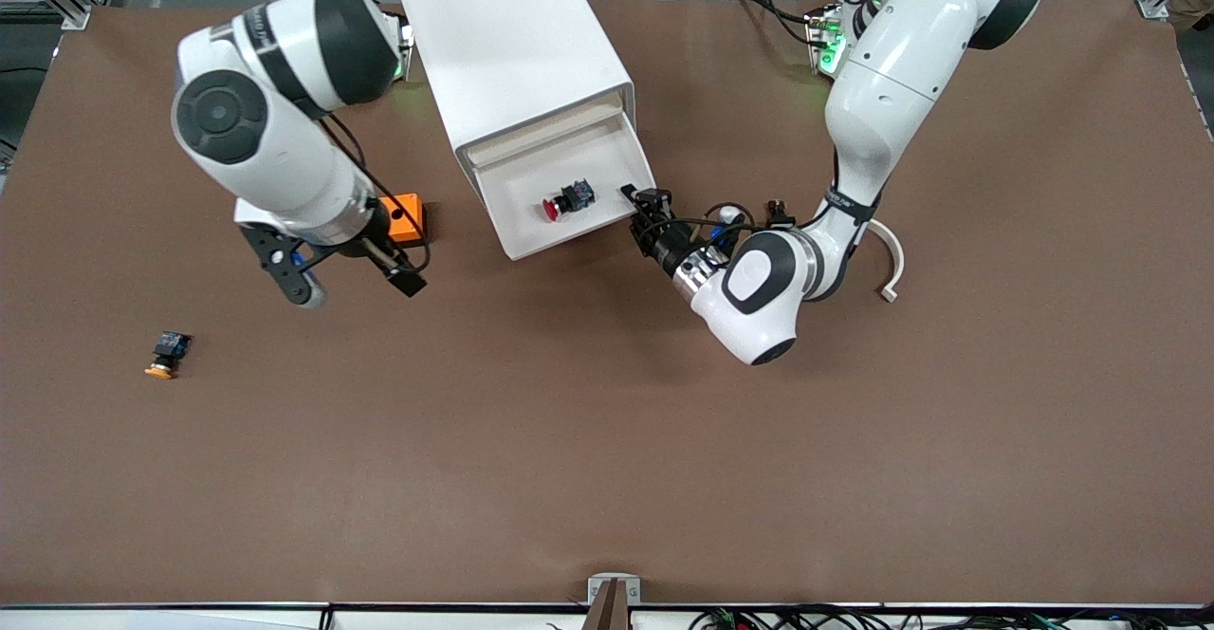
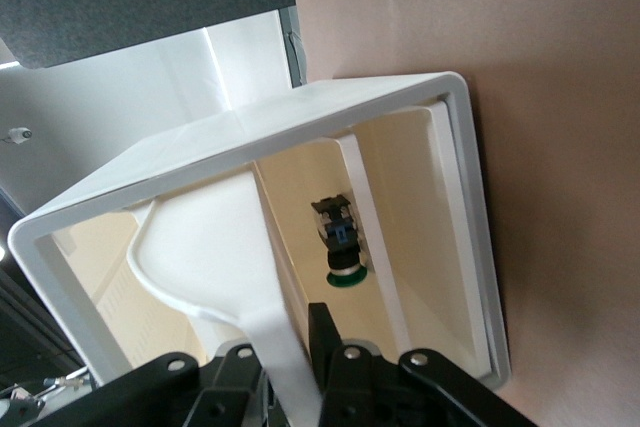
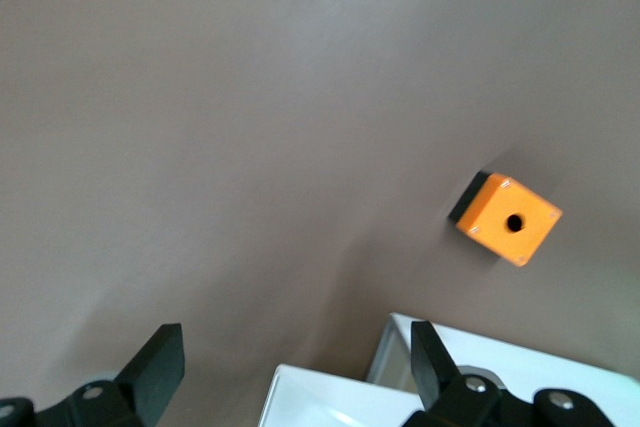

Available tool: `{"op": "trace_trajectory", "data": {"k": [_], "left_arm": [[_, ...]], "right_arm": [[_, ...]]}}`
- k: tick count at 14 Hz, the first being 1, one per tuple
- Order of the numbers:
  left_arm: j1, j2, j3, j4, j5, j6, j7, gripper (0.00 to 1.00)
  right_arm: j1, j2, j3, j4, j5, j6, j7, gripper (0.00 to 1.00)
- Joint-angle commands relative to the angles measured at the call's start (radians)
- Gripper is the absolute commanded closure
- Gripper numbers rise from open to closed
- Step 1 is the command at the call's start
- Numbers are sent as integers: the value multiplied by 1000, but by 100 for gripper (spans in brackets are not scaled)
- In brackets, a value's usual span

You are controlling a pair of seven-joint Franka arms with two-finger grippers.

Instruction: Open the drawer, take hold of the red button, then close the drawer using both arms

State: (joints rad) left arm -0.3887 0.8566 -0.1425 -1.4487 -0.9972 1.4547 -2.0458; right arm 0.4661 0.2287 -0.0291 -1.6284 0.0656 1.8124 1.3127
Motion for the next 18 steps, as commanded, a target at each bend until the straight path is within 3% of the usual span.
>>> {"op": "trace_trajectory", "data": {"k": [1, 3, 4, 5, 6, 13, 18], "left_arm": [[25, 2, -2, 24, -31, -5, 6, 83], [25, 2, -2, 22, -29, -4, 18, 81], [24, 2, -2, 22, -29, -2, 24, 69], [24, 4, -2, 22, -29, 4, 22, 26], [24, 4, -2, 22, -31, 10, 25, 0], [63, -4, -3, 28, -32, 10, 180, 0], [128, -14, -2, 105, -23, 10, 448, 0]], "right_arm": [[64, 29, -9, -8, 10, 79, 100, 0], [83, 41, -9, -7, 11, 111, 129, 0], [103, 47, -9, -7, 11, 119, 134, 0], [114, 50, -9, -7, 25, 125, 137, 0], [124, 50, -9, -7, 32, 131, 157, 0], [164, 81, -9, 1, 33, 177, 212, 0], [203, 110, -9, 15, 33, 192, 266, 0]]}}
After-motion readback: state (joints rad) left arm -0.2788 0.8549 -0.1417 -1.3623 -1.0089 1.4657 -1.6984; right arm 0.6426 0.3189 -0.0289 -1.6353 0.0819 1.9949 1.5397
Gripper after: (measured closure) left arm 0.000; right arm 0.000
